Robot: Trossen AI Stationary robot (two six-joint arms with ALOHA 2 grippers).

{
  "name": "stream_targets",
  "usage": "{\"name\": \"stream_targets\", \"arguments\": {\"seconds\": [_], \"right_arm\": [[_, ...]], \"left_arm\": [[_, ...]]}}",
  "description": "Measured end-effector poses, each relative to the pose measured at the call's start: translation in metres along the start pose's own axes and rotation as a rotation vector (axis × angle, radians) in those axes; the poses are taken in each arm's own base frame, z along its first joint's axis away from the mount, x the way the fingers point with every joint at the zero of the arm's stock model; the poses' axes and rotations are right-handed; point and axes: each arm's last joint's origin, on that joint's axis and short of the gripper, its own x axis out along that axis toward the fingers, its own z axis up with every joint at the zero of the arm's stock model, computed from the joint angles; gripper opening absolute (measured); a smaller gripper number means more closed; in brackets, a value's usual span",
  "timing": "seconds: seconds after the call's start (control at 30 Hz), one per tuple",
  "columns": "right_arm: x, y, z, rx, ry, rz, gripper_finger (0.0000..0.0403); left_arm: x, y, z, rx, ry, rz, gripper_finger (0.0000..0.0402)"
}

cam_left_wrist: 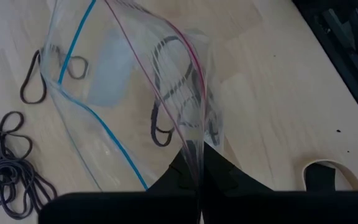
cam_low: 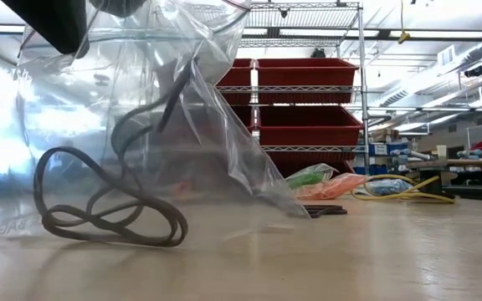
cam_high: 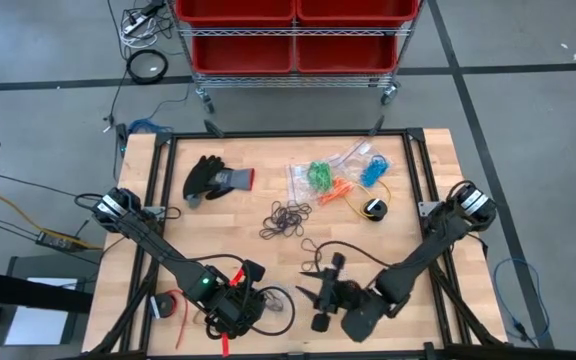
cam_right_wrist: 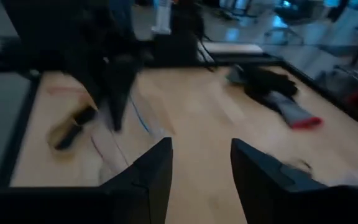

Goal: Sort rubber bands
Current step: Put the black rubber band into the transparent zip bag

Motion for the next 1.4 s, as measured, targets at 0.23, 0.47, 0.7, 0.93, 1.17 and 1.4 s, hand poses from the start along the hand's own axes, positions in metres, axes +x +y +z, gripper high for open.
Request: {"name": "stream_targets", "arguments": {"seconds": [0.23, 0.47, 0.7, 0.93, 1.17, 1.4], "right_arm": [[-0.003, -0.013, -0.039, 0.085, 0.231, -0.076, 0.0154], [0.014, -0.034, -0.091, 0.151, 0.375, -0.153, 0.0184], [0.035, -0.07, -0.131, 0.26, 0.436, -0.238, 0.0222], [0.066, -0.083, -0.148, 0.312, 0.357, -0.153, 0.0225], [0.091, -0.09, -0.149, 0.293, 0.399, -0.136, 0.0122], [0.093, -0.091, -0.144, 0.317, 0.367, -0.123, 0.0005]], "left_arm": [[0.0, 0.0, 0.001, -0.003, -0.007, -0.001, 0.0001], [0.0, 0.0, 0.001, -0.004, -0.012, -0.006, 0.0001], [0.0, 0.0, 0.001, -0.004, -0.013, -0.009, 0.0001], [0.0, 0.0, 0.001, -0.002, -0.014, -0.009, 0.0001], [0.0, 0.0, 0.002, -0.003, -0.019, -0.01, 0.0001], [0.0, 0.0, 0.002, -0.002, -0.016, -0.01, 0.0001]]}}
